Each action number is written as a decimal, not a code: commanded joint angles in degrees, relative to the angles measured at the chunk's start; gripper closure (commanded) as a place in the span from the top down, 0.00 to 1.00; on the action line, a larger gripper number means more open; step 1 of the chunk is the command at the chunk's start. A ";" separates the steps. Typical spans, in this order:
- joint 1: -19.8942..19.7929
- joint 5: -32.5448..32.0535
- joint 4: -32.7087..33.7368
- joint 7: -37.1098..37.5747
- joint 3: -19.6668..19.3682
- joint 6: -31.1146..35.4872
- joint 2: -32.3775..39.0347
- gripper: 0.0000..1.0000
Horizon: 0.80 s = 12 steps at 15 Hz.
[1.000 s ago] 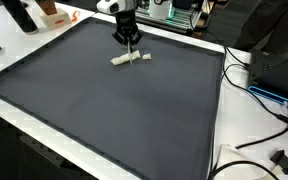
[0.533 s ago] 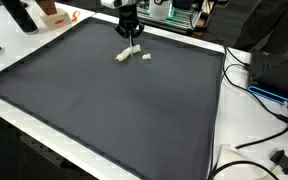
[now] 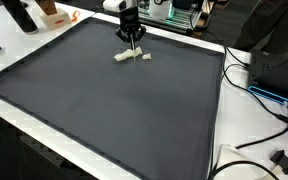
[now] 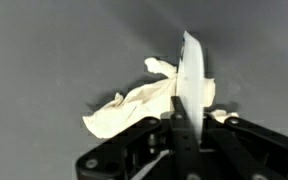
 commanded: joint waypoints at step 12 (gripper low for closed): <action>2.11 -1.30 18.45 6.55 2.00 -1.87 16.14 0.01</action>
